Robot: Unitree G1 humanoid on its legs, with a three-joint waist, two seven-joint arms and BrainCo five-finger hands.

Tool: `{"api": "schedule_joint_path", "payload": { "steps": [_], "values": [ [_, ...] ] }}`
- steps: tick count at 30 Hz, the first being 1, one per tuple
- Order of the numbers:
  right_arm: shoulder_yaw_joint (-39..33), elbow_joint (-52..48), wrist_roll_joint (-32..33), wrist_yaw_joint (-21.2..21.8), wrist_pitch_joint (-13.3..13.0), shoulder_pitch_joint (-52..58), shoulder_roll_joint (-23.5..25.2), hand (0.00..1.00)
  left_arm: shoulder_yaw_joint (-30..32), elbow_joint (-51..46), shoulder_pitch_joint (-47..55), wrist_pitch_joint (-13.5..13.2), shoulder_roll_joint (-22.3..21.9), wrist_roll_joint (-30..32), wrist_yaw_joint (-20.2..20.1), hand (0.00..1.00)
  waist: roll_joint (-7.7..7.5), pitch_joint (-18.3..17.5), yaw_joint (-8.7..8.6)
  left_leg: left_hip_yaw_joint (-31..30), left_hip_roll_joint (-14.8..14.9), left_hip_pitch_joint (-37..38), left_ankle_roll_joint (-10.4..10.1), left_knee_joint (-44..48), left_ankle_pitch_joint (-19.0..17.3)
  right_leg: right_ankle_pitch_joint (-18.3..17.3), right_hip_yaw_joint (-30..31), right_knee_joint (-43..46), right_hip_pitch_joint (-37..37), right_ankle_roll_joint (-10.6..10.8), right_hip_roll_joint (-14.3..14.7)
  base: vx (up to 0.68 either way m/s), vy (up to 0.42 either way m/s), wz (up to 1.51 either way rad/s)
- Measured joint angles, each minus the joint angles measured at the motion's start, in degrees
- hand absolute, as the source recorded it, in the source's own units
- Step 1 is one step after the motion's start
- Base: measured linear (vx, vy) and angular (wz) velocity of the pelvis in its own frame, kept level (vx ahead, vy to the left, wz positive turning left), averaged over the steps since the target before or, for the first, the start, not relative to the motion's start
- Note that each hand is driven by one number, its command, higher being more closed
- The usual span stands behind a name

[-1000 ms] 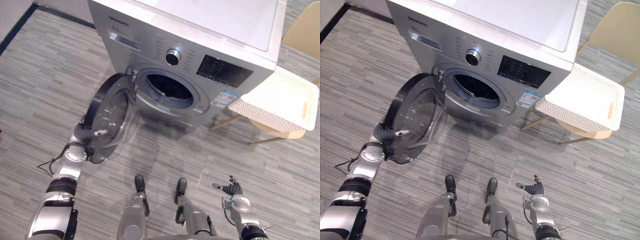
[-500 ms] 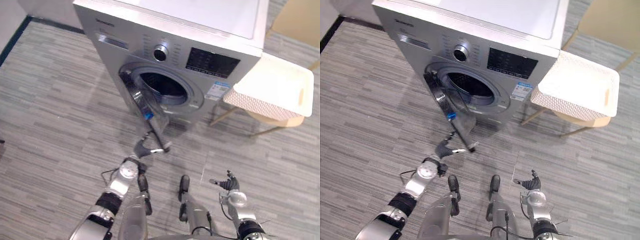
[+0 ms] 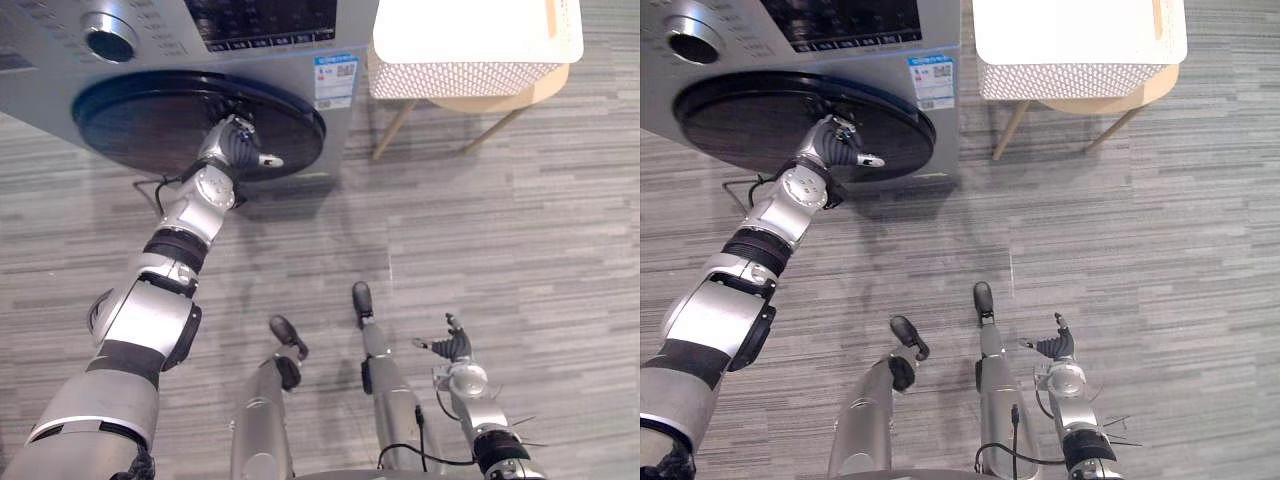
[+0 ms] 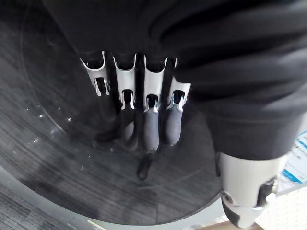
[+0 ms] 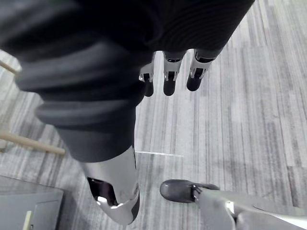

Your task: Pick up the laundry basket with both hands and put the clothes into the washing machine.

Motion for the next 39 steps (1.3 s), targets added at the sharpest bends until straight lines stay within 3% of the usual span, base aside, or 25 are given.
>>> {"api": "schedule_joint_path", "payload": {
  "steps": [2, 3, 7, 11, 14, 16, 21, 26, 28, 29, 31, 33, 35, 36, 37, 38, 39],
  "values": [
    [0.03, -0.75, 0.44, 0.01, 0.03, 1.22, 0.60, 0.00, 4.92, -2.92, 2.97, 0.20, -1.34, -0.21, 1.71, 0.00, 0.02, -0.01, 0.12, -1.53, -0.11, 1.09, -0.05, -0.35, 0.06, -0.21, -1.67, 0.02, 1.93, -0.14, 0.01, 0.06, -0.036, 0.39],
    [0.00, -1.16, 0.47, -0.01, 0.02, 2.41, 1.10, 0.00, 7.05, -6.29, 6.46, 0.18, -2.55, -0.42, 2.81, 0.00, 0.05, -0.02, 0.18, -2.87, -0.79, 2.69, -0.24, -1.13, 0.30, -1.27, -3.14, 0.10, 4.16, -1.25, -0.35, 0.09, -0.033, 0.61],
    [-0.08, -0.79, 0.44, -0.02, 0.53, 5.61, 2.37, 0.00, 8.62, -19.39, 24.46, -1.12, -8.09, -3.70, 6.24, 0.00, 0.39, -0.46, 2.37, -7.50, -3.63, 10.56, -1.06, -7.36, 2.64, -6.10, -8.39, 2.91, 11.32, -2.67, -1.45, 0.11, -0.055, 0.77],
    [-3.45, 1.70, 0.14, 0.05, 1.79, 7.52, 3.30, 0.00, 9.39, -24.17, 49.62, -1.02, -14.82, -6.35, 5.66, 0.00, 0.84, -5.73, 5.01, -11.43, -6.29, 18.10, -2.10, -13.99, 5.35, -11.44, -13.29, 6.17, 17.18, -2.91, -2.63, 0.14, -0.044, 0.72],
    [-7.03, 7.23, -0.61, 0.23, 2.72, 6.54, 2.90, 0.00, 15.60, -23.05, 64.88, -0.91, -18.93, -8.44, 3.89, 0.00, 1.73, -9.75, 7.07, -14.53, -7.74, 23.23, -2.63, -18.49, 6.71, -13.85, -16.90, 6.12, 22.33, -2.61, -3.25, 0.16, -0.014, 0.56],
    [-7.84, 9.48, -0.78, 0.65, 2.74, 6.12, 2.59, 0.00, 19.33, -18.43, 68.11, -0.85, -19.50, -8.61, 2.98, 0.00, 2.34, -11.07, 8.25, -15.76, -8.46, 25.28, -2.97, -20.28, 7.39, -14.53, -18.07, 5.95, 24.36, -2.59, -3.30, 0.09, 0.006, 0.41],
    [-8.72, 16.63, -0.85, 1.73, 2.98, 3.41, 2.35, 0.00, 27.19, -4.97, 71.19, -0.61, -19.54, -6.88, 1.43, 0.00, 3.10, -12.56, 8.09, -18.98, -9.30, 29.82, -3.25, -24.54, 9.61, -15.49, -20.95, 5.63, 28.57, -2.44, -3.31, 0.02, 0.003, 0.27],
    [-9.13, 20.46, -0.80, 2.37, 3.27, 2.72, 2.25, 0.00, 27.20, -3.70, 70.51, -0.52, -19.81, -6.29, 0.77, 0.00, 2.74, -12.42, 7.98, -22.56, -10.27, 27.89, -2.72, -26.12, 11.96, -16.99, -28.26, 7.04, 29.36, -2.11, -4.75, -0.07, 0.021, 0.72],
    [-9.29, 21.14, -0.78, 2.31, 3.34, 3.18, 1.68, 0.00, 27.12, -3.72, 68.44, -0.53, -20.73, -6.38, 0.81, 0.00, 2.18, -12.73, 7.72, -10.08, -7.83, 24.66, -0.03, -21.69, 10.10, -17.64, -34.10, 7.56, 29.39, -1.18, -6.89, -0.02, 0.084, 1.36],
    [-9.52, 21.35, -0.79, 2.31, 3.45, 3.06, 1.19, 0.00, 27.06, -3.73, 67.85, -0.63, -21.21, -6.39, 0.81, 0.00, 2.20, -12.70, 7.75, -5.51, -6.86, 23.98, 0.04, -20.57, 10.09, -18.12, -35.71, 8.51, 29.38, -0.53, -7.78, 0.07, 0.138, 1.24],
    [-9.60, 21.53, -0.84, 2.33, 3.70, 2.51, 0.90, 0.00, 27.21, -3.76, 67.54, -0.82, -21.26, -6.71, 0.87, 0.00, 1.42, -12.35, 8.13, -3.23, -6.86, 23.15, 0.74, -19.05, 9.77, -18.67, -37.08, 10.12, 29.37, 0.50, -9.51, 0.06, 0.152, 0.63],
    [-8.17, 21.47, -1.06, 2.51, 3.72, 0.32, 1.55, 0.00, 27.18, -3.77, 69.16, -0.79, -20.28, -7.08, 0.89, 0.00, 0.20, -12.47, 8.56, -4.14, -9.04, 22.63, 1.42, -18.75, 8.18, -18.93, -37.54, 10.05, 29.59, 1.52, -11.06, 0.10, 0.171, 0.34],
    [-7.19, 21.08, -1.78, 2.61, 3.75, -0.10, 1.74, 0.00, 27.24, -4.81, 69.51, -0.83, -20.40, -7.26, 0.86, 0.00, -0.84, -11.68, 8.94, -5.58, -10.49, 22.15, 2.20, -15.95, 4.39, -19.94, -38.57, 14.90, 29.64, 3.97, -14.47, 0.15, 0.202, 0.49],
    [-6.73, 20.90, -2.64, 2.62, 3.85, 0.14, 1.97, 0.00, 26.89, -5.46, 69.64, -0.85, -20.65, -7.67, 0.89, 0.00, 0.02, -10.83, 9.29, -7.29, -10.52, 22.52, 2.51, -12.72, 1.95, -20.60, -37.19, 25.57, 28.16, 3.78, -17.68, 0.15, 0.191, 0.77],
    [-5.29, 19.64, -3.07, 2.63, 4.11, 1.33, 2.36, 0.00, 26.36, -5.95, 69.96, -0.85, -20.39, -8.23, 0.95, 0.00, 0.46, -10.66, 9.29, -9.71, -10.52, 23.24, 3.08, -9.70, -0.30, -18.15, -32.44, 38.50, 24.46, -0.25, -20.23, 0.17, 0.222, 0.88],
    [-3.93, 18.62, -3.11, 2.71, 4.23, 2.08, 2.75, 0.00, 26.36, -6.66, 70.32, -0.84, -20.07, -8.61, 1.03, 0.00, 0.35, -10.45, 9.19, -11.02, -10.58, 23.98, 3.47, -8.50, -1.42, -15.72, -28.76, 44.79, 21.88, -2.90, -20.76, 0.24, 0.211, 0.96],
    [-2.13, 18.46, -3.15, 2.77, 4.38, 2.31, 4.02, 0.00, 26.36, -7.84, 70.86, -0.86, -19.49, -8.79, 1.17, 0.00, 0.17, -9.91, 8.65, -13.80, -10.83, 24.56, 4.06, -6.74, -3.12, -17.01, -22.08, 53.33, 17.37, -1.72, -19.29, 0.29, 0.126, 1.11]
  ]
}}
